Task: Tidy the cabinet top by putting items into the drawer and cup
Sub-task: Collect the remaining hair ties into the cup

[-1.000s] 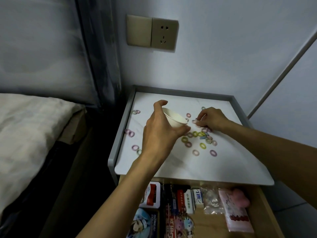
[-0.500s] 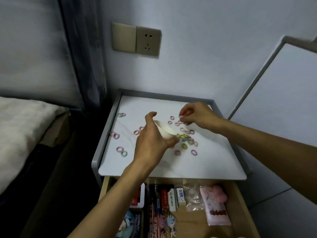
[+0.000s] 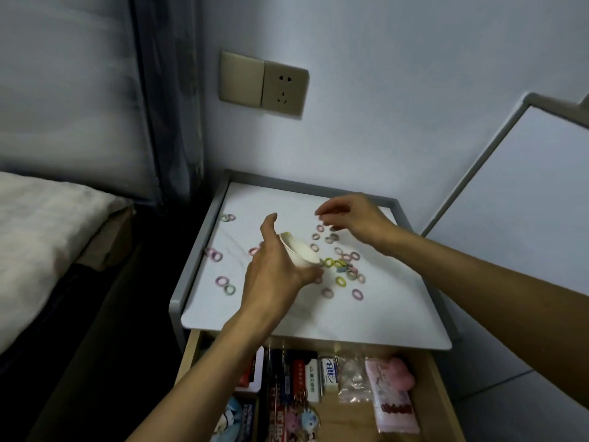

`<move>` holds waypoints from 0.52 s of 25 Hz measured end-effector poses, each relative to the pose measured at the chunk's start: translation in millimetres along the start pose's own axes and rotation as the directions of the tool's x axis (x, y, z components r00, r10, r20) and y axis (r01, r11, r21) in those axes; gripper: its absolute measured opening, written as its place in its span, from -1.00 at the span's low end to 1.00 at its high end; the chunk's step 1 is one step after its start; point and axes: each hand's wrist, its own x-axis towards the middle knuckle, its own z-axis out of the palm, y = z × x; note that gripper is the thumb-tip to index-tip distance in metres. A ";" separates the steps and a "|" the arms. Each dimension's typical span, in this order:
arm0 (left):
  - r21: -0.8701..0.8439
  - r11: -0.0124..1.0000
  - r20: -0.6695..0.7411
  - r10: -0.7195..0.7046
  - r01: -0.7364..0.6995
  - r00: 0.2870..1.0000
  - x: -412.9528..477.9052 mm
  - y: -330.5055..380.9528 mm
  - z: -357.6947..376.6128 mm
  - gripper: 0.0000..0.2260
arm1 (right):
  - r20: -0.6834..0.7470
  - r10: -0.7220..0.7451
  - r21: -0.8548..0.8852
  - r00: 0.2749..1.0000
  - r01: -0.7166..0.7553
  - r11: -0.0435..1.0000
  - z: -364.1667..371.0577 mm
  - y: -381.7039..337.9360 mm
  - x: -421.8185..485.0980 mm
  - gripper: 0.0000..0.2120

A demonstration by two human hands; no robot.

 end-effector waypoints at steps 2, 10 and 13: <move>-0.005 1.000 0.018 -0.009 0.009 1.000 0.7 -0.2 -2.9 0.00 | -0.162 0.165 -0.184 0.973 -0.194 0.964 -16.4 38.5 27.1 -0.73; 0.066 0.998 0.034 -0.015 0.012 0.999 13.2 -3.5 -16.3 -0.07 | -0.059 0.275 -0.210 0.960 -0.281 0.936 3.0 86.3 66.9 -0.66; 0.076 0.997 0.057 -0.005 0.001 0.998 10.1 -2.9 -11.2 -0.07 | 0.000 0.191 -0.188 0.982 -0.187 0.964 16.6 86.8 52.1 -0.67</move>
